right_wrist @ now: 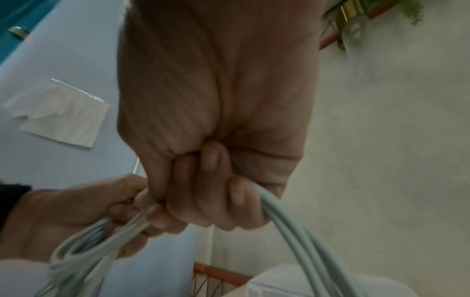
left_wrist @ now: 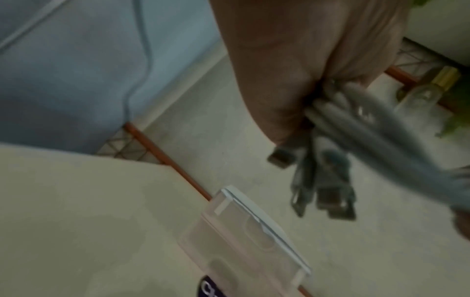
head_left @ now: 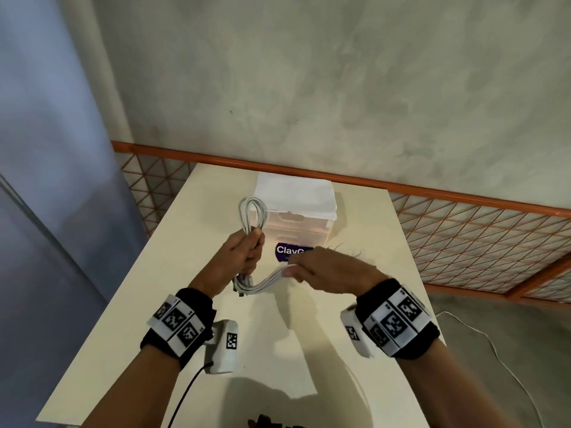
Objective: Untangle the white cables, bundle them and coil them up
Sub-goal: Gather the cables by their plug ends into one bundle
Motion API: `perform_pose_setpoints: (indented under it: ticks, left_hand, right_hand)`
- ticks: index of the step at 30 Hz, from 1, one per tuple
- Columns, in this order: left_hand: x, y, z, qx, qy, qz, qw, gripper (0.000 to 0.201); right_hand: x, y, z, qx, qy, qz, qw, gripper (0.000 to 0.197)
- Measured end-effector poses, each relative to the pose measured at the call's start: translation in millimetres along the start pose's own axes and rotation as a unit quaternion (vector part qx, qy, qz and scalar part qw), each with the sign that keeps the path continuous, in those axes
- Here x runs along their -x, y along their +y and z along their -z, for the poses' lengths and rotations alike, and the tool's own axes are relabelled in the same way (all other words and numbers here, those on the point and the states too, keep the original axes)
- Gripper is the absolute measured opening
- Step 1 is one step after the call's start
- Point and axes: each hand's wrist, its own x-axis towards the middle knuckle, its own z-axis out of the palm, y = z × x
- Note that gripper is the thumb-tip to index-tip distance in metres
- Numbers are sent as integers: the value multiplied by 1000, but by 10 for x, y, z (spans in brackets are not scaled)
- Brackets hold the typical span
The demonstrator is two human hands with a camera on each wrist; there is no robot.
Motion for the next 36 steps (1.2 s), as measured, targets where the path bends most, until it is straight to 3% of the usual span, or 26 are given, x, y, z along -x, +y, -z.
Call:
perform_pose_setpoints:
  ticks: [7, 12, 16, 20, 23, 27, 29, 31, 33, 36]
  left_hand:
    - [9, 86, -144, -20, 21, -29, 999, 30]
    - [74, 134, -274, -53, -45, 22, 997, 36]
    - [108, 136, -294, -59, -64, 7, 996, 41]
    - [120, 130, -166, 20, -60, 62, 996, 34]
    - [158, 90, -219, -4, -96, 86, 992, 35]
    - [180, 43, -418, -29, -114, 124, 985, 64]
    - [185, 30, -461, -17, -132, 136, 982, 71]
    - [195, 41, -495, -30, -152, 118, 981, 57]
    - [201, 71, -525, -75, -149, 104, 980, 38]
    - [177, 87, -538, -103, -134, 132, 977, 37]
  right_hand:
    - [-87, -97, 139, 70, 8, -31, 997, 26]
    - [-145, -199, 192, 105, 41, -23, 993, 19]
    - [-112, -106, 177, -11, 57, -6, 998, 27]
    - [55, 163, 225, -178, 68, -44, 981, 51]
    - [71, 218, 187, -215, 106, -36, 970, 49]
    - [-52, 144, 179, -216, 169, -25, 961, 34]
    - [-97, 142, 198, -211, 202, -30, 956, 37]
    - [-124, 131, 224, -198, 224, -31, 954, 41]
    - [-151, 104, 239, -180, 223, -31, 958, 33]
    - [-183, 110, 225, -160, 235, -33, 958, 32]
